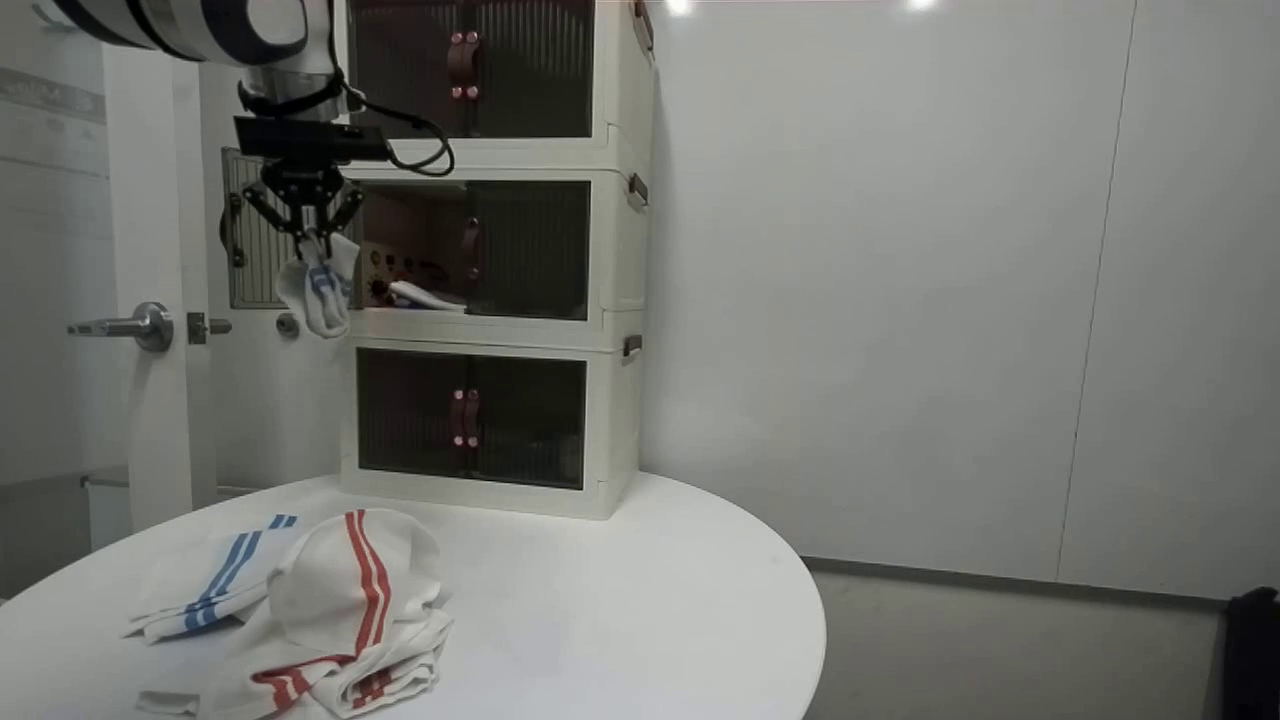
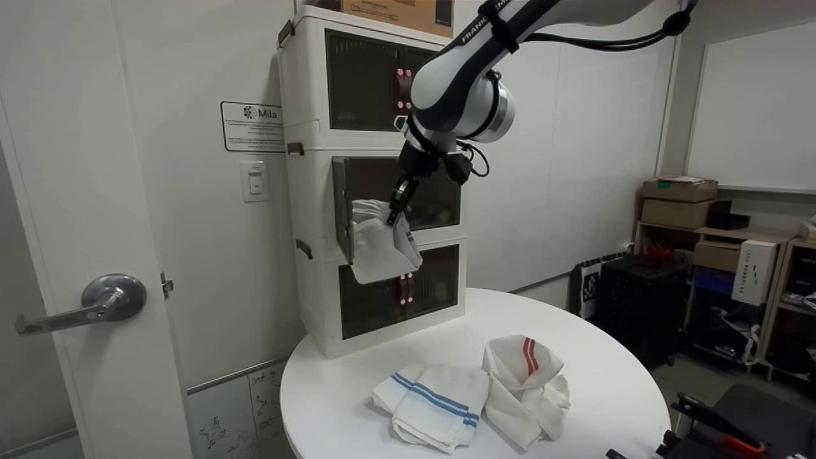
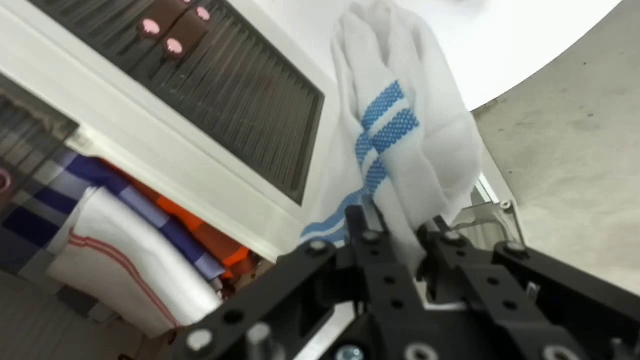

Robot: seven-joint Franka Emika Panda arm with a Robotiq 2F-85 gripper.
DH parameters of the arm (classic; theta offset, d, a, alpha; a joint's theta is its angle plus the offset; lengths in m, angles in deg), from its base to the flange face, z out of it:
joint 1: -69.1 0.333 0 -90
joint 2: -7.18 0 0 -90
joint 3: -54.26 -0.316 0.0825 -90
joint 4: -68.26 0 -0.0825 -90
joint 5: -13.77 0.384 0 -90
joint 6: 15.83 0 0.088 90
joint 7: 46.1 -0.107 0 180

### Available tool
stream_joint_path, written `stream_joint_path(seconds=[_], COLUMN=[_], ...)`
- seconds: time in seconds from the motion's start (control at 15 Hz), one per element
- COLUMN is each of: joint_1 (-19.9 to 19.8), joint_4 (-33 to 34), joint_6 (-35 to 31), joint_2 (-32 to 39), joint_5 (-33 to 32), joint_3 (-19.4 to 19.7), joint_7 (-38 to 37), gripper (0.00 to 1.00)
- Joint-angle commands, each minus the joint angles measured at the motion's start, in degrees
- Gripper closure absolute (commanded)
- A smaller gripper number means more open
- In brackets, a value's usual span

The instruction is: Remove the white and blue towel from the second cabinet

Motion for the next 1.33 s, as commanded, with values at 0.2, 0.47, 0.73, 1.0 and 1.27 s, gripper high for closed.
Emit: stream_joint_path(seconds=[0.2,0.47,0.73,1.0,1.27], joint_1=[9.9,13.6,14.7,15.7,26.2], joint_4=[-8.5,-11.5,-15.1,-16.7,-14.5], joint_6=[4.5,4.2,2.3,0.3,1.6], joint_2=[-3.8,-2.0,-1.4,-0.8,1.2], joint_5=[3.8,-0.7,-7.2,-18.2,-38.6], joint_3=[8.3,11.2,14.5,18.5,32.7], joint_7=[-1.9,-6.5,-12.7,-22.0,-35.2], gripper=[0.88,0.88,0.88,0.88,0.88])
